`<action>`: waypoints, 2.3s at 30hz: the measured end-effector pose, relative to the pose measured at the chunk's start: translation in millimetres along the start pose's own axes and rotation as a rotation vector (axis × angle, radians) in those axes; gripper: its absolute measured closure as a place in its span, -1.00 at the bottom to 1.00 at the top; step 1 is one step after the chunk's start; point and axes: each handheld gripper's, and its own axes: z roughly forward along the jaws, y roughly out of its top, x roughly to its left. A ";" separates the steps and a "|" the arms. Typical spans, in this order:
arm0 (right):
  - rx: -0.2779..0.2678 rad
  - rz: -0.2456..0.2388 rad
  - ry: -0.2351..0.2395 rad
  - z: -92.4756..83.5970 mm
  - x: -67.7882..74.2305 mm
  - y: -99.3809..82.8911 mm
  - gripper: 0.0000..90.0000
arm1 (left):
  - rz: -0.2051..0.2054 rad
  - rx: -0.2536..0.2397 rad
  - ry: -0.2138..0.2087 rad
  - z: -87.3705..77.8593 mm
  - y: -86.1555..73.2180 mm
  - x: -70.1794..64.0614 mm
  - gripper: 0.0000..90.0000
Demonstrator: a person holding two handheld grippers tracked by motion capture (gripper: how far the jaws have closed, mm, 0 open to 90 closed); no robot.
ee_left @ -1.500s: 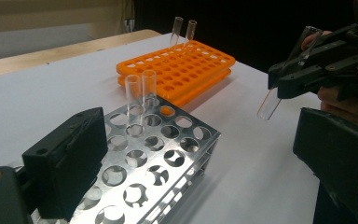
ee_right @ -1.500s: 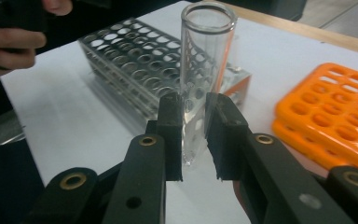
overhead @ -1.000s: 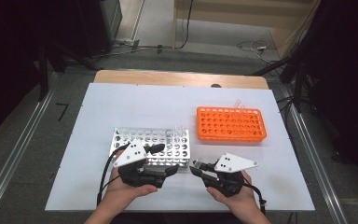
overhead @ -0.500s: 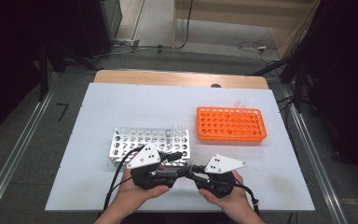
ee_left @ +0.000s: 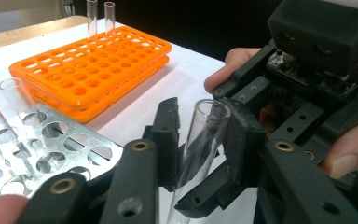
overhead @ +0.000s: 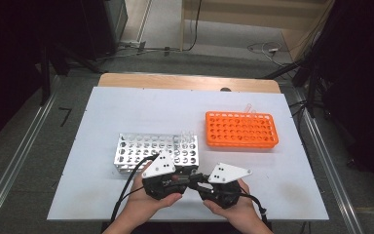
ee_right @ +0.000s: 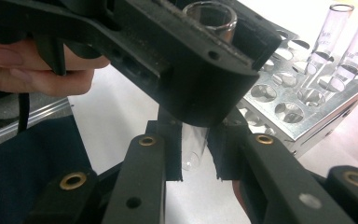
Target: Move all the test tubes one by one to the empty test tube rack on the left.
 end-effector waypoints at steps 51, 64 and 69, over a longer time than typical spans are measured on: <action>-0.046 0.072 -0.088 -44.8 -64.0 -17.7 -0.47 | -0.015 -0.053 0.132 -33.8 -2.5 30.9 0.69; -0.066 0.115 -0.118 -54.6 -85.7 -24.9 -0.83 | -0.027 -0.067 0.182 -50.8 0.9 46.3 0.69; -0.075 0.118 -0.140 -57.9 -90.4 -27.7 -0.88 | -0.026 -0.083 0.201 -55.7 7.1 52.4 0.69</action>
